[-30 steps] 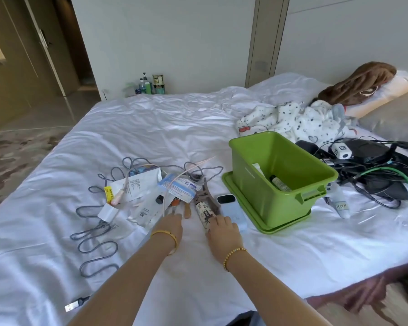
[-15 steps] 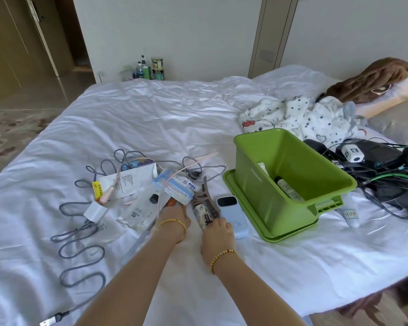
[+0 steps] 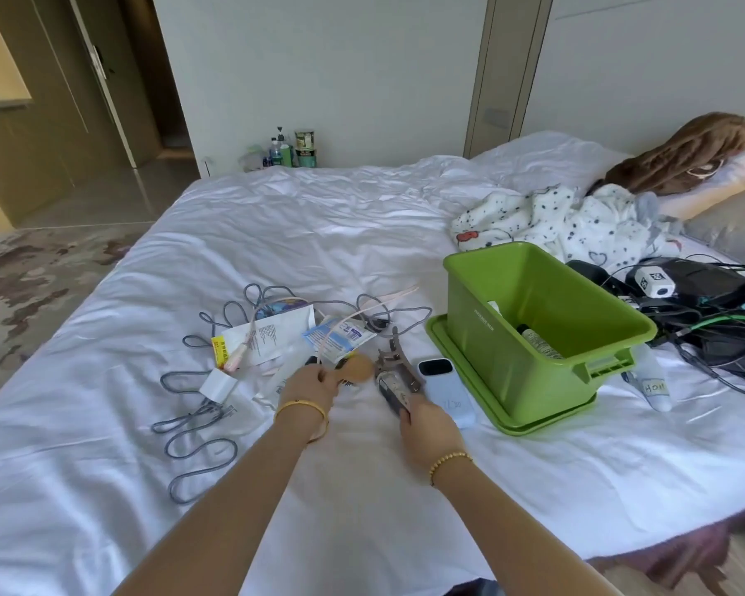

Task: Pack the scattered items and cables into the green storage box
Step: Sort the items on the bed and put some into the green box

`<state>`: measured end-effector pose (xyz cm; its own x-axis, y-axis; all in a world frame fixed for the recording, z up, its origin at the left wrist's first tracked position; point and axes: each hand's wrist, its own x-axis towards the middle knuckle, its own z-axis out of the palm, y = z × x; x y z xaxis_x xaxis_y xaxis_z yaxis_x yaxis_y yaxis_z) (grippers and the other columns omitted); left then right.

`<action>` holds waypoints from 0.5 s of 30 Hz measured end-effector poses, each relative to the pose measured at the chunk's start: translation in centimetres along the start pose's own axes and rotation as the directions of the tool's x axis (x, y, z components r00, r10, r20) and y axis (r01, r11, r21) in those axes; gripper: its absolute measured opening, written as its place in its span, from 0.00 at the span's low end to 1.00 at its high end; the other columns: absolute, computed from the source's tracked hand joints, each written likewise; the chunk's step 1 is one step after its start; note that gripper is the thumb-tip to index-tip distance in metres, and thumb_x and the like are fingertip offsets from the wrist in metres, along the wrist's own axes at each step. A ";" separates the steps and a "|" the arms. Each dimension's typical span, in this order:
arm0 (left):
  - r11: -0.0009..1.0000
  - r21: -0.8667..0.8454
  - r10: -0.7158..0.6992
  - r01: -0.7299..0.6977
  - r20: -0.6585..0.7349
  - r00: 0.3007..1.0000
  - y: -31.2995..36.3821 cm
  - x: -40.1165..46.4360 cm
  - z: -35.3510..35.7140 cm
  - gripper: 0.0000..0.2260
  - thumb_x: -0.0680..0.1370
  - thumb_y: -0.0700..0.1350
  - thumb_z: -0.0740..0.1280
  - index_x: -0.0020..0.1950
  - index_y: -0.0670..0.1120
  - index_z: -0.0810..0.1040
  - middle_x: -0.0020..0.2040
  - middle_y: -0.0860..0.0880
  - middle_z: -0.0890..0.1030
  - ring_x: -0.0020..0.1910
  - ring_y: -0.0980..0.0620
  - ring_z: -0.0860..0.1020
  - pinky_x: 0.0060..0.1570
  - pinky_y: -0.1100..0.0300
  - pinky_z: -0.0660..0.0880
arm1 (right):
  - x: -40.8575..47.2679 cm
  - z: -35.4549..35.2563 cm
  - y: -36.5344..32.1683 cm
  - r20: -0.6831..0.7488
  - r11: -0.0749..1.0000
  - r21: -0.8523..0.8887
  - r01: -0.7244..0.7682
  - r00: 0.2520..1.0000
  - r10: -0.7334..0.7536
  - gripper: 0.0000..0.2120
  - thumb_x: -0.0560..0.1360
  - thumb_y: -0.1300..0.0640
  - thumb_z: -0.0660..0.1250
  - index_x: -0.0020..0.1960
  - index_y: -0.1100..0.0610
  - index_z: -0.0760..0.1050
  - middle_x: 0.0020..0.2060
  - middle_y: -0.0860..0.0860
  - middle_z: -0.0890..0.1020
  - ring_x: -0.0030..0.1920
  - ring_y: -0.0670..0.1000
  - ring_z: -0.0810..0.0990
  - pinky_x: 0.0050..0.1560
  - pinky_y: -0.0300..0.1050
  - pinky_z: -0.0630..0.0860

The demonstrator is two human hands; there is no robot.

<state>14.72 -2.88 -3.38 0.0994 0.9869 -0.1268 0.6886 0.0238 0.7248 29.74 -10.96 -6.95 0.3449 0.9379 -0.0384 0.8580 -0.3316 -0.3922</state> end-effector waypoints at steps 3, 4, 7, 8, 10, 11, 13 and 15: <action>0.921 -0.380 -0.099 0.082 -0.025 0.995 0.5 -0.9 -1.4 0.11 0.80 0.43 0.57 0.45 0.40 0.76 0.41 0.39 0.82 0.31 0.49 0.78 0.31 0.60 0.75 | -0.8 -1.3 -0.2 0.036 0.866 0.489 -0.107 0.994 0.103 0.09 0.79 0.57 0.56 0.51 0.62 0.72 0.45 0.61 0.82 0.37 0.52 0.83 0.35 0.45 0.75; 0.868 -0.489 -0.122 0.086 -0.041 0.992 0.5 -1.2 -1.8 0.11 0.80 0.43 0.57 0.46 0.39 0.76 0.39 0.40 0.82 0.28 0.51 0.76 0.28 0.61 0.75 | -1.1 -1.6 -0.4 0.031 0.785 0.610 -0.110 0.993 0.115 0.08 0.79 0.57 0.57 0.50 0.61 0.72 0.44 0.60 0.82 0.30 0.46 0.82 0.29 0.42 0.75; 0.673 -0.737 -0.145 0.065 -0.046 0.988 1.2 -2.1 -3.3 0.13 0.82 0.44 0.56 0.50 0.37 0.77 0.29 0.46 0.79 0.20 0.56 0.73 0.21 0.67 0.71 | -1.7 -2.5 -1.1 -0.028 0.588 0.807 -0.051 0.992 0.124 0.07 0.79 0.57 0.58 0.51 0.58 0.72 0.45 0.56 0.81 0.25 0.42 0.80 0.21 0.37 0.73; 0.621 -0.782 -0.141 0.054 -0.044 0.989 1.6 -2.4 -3.8 0.14 0.82 0.45 0.56 0.51 0.38 0.77 0.29 0.47 0.79 0.21 0.56 0.72 0.20 0.68 0.71 | -1.6 -3.0 -1.5 -0.044 0.533 0.846 -0.030 0.991 0.126 0.07 0.79 0.57 0.58 0.51 0.59 0.73 0.44 0.57 0.81 0.25 0.42 0.81 0.21 0.36 0.73; 0.567 -0.823 -0.140 0.036 -0.054 0.989 2.8 -3.2 -4.5 0.13 0.82 0.46 0.57 0.48 0.40 0.77 0.31 0.48 0.80 0.23 0.55 0.72 0.21 0.69 0.70 | -1.5 -4.3 -2.4 -0.070 0.410 0.912 0.004 0.987 0.147 0.08 0.79 0.58 0.58 0.46 0.59 0.74 0.42 0.58 0.81 0.25 0.43 0.81 0.20 0.36 0.73; 0.551 -0.834 -0.135 0.028 -0.056 0.989 3.6 -3.6 -4.7 0.12 0.81 0.47 0.57 0.46 0.42 0.77 0.30 0.49 0.81 0.23 0.56 0.72 0.22 0.68 0.70 | -1.5 -5.1 -2.7 -0.081 0.346 0.938 0.019 0.983 0.166 0.08 0.79 0.59 0.59 0.45 0.60 0.74 0.41 0.59 0.81 0.25 0.44 0.81 0.20 0.37 0.73; 0.549 -0.836 -0.099 0.016 -0.046 0.994 5.1 -4.1 -4.5 0.11 0.81 0.47 0.59 0.44 0.44 0.78 0.30 0.53 0.82 0.27 0.56 0.72 0.26 0.66 0.70 | -1.4 -6.9 -2.9 -0.108 0.254 0.966 0.053 0.972 0.209 0.10 0.79 0.60 0.58 0.49 0.67 0.74 0.39 0.60 0.80 0.25 0.44 0.81 0.20 0.37 0.73; 0.578 -0.816 -0.050 0.012 -0.021 0.999 6.8 -4.5 -3.9 0.09 0.79 0.47 0.60 0.44 0.47 0.79 0.31 0.54 0.82 0.30 0.56 0.71 0.27 0.67 0.70 | -1.4 -8.8 -2.3 -0.156 0.252 0.963 0.093 0.958 0.240 0.11 0.80 0.60 0.58 0.50 0.67 0.75 0.38 0.60 0.80 0.29 0.48 0.82 0.26 0.38 0.78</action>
<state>16.15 -6.49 4.75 0.0502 0.9876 -0.1487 -0.1873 0.1556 0.9699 30.61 -12.44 2.15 0.5958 0.8031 0.0122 -0.1181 0.1026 -0.9877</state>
